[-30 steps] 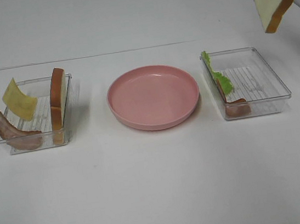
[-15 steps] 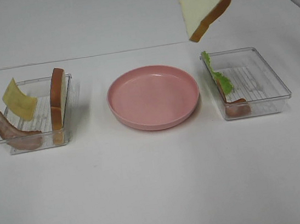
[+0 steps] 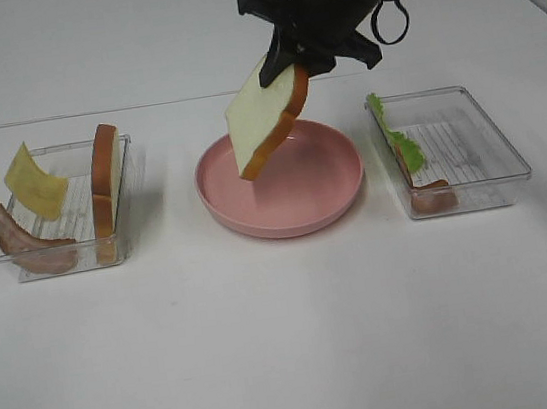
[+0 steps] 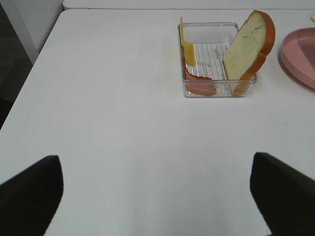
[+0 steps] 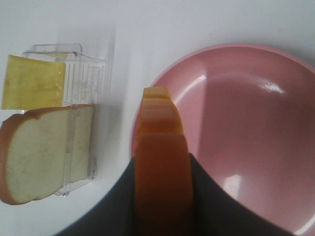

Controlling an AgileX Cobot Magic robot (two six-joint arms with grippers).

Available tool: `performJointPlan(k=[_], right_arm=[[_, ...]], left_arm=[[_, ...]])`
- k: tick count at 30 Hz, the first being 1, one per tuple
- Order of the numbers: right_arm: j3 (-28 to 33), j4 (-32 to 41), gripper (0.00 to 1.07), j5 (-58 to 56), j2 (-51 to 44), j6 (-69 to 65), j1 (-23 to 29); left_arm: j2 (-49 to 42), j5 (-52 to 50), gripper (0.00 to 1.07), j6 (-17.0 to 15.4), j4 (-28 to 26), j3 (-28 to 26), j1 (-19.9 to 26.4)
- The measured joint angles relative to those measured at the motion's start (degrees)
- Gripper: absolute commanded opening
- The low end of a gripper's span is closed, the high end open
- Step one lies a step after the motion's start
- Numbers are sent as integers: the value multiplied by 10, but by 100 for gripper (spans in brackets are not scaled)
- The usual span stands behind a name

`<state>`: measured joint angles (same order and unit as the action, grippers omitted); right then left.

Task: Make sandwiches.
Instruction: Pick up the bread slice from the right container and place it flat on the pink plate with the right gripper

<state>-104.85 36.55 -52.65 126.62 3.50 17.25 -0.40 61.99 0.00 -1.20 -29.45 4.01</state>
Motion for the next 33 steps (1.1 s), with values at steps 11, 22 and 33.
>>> performJointPlan(k=[11,22,33], right_arm=[[0,28,0,27,52,-4,0],[0,26,2,50,57,-15,2],[0,26,15,41,80,-21,11]], left_arm=[[0,0,98,0,0,0,0],[0,0,98,0,0,0,0],[0,0,98,0,0,0,0]])
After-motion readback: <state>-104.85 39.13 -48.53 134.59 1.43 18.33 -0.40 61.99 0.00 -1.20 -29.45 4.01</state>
